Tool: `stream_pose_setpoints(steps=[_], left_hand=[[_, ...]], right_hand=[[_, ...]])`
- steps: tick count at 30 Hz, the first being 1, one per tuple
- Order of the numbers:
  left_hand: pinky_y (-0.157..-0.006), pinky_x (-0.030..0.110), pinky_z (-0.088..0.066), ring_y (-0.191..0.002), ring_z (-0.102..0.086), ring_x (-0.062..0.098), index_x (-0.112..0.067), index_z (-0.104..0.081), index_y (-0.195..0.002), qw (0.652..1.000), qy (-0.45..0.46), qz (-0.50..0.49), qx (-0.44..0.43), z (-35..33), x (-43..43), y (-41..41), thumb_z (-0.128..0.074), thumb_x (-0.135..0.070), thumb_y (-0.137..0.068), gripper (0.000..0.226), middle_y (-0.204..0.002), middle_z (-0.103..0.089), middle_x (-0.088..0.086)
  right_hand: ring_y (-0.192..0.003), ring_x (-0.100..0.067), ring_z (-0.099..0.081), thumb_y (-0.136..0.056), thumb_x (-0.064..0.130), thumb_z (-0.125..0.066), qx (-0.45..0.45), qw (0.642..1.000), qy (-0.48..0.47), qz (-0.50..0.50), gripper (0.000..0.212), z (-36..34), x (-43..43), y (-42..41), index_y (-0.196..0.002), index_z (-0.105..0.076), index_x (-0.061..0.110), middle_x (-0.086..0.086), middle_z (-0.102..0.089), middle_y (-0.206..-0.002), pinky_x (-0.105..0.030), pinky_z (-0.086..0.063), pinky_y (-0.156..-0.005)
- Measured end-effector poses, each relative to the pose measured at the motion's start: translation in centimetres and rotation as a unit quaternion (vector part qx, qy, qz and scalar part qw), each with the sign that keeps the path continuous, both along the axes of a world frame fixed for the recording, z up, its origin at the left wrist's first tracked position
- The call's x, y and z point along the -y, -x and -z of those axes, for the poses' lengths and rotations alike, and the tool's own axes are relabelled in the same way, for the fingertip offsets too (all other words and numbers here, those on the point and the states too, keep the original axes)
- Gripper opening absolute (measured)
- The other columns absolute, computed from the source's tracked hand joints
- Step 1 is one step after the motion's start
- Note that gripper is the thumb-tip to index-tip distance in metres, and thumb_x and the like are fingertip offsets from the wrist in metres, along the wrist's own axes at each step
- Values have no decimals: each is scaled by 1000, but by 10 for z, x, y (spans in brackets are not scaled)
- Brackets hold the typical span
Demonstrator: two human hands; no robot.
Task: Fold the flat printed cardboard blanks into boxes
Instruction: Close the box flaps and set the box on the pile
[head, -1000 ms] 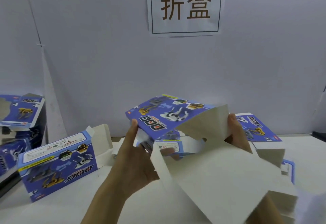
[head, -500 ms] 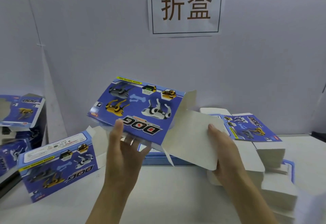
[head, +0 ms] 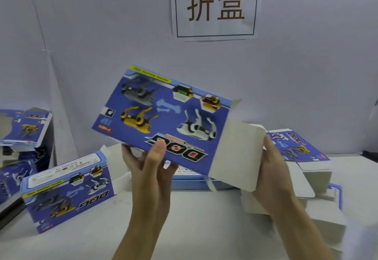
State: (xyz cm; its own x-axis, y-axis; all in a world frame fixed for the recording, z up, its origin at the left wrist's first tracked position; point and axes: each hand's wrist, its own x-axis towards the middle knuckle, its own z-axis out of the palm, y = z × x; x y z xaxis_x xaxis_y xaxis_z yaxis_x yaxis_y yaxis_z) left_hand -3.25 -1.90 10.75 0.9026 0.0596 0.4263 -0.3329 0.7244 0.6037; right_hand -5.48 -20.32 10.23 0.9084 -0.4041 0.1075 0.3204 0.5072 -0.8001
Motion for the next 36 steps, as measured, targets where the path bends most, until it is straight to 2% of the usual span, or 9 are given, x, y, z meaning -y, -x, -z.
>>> stream_pose_setpoints(steps=[3,5,8,12,18,23,26,32,36], left_hand=[[-70,35,-60,-98,-68,21,-24,-36,-145,998,33,42,-43,8,2,-5,-71,-28,-69,84,-118,-65,7],[-70,35,-59,-98,-69,20,-28,-36,-144,998,29,22,-57,14,8,-5,-66,-27,-72,78,-118,-66,4],[-71,37,-58,-103,-68,23,-36,-35,-142,999,11,0,-48,18,13,-4,-66,-25,-72,77,-123,-65,3],[-69,34,-59,-105,-68,24,-37,-33,-143,999,-3,5,-52,17,14,-5,-69,-28,-70,82,-120,-66,2],[-68,38,-59,-99,-70,20,-36,-34,-143,987,-85,120,-68,20,22,1,-94,-51,-34,124,-113,-70,2],[-68,41,-60,-99,-70,21,-36,-33,-144,986,-131,70,-71,18,14,-9,-87,-27,-66,95,-108,-71,1],[-74,49,-60,-93,-71,27,-47,-36,-139,972,-220,-9,-88,12,-9,-18,-81,-38,-54,97,-109,-71,5],[-81,42,-58,-89,-70,15,-75,-47,-83,882,-455,-72,-100,2,-65,-26,-82,-49,-61,49,-96,-73,-14],[-59,29,-55,-68,-71,13,-44,-67,-100,891,-404,-72,-192,-22,-127,-43,-80,-47,-68,35,-80,-75,-11]], right_hand=[[-112,-5,-61,-101,11,-48,70,994,-53,-66,36,2,-3,9,-137,-50,8,25,-65,-116,-25,-51,-91],[-117,-6,-59,-100,18,-52,103,985,-97,-96,37,8,-2,7,-136,-52,9,26,-64,-119,-29,-49,-98],[-107,-25,-67,-93,44,-49,45,984,-131,-117,45,1,-12,2,-129,-59,20,-4,-70,-119,-44,-57,-82],[-73,-24,-74,-90,37,-60,3,991,-131,-29,23,-2,-16,0,-111,-61,26,-4,-76,-95,-44,-59,-50],[-75,-22,-74,-93,37,-56,22,986,-163,-22,25,6,-33,-6,-115,-59,26,-4,-77,-91,-40,-58,-49],[-88,-20,-73,-92,49,-51,3,999,-50,15,31,16,-30,-14,-112,-62,29,-1,-75,-99,-37,-60,-65],[-85,-21,-65,-101,47,-36,-44,999,10,-15,49,24,-35,-20,-97,-73,16,-9,-73,-93,-33,-53,-70],[-88,-26,-64,-98,16,-50,-205,946,235,-93,12,56,-57,-39,-97,-62,15,-8,-64,-103,-32,-51,-73],[-93,-28,-66,-97,10,-54,-232,911,319,-119,20,64,-65,-48,-116,-59,11,-12,-65,-109,-32,-49,-72]])
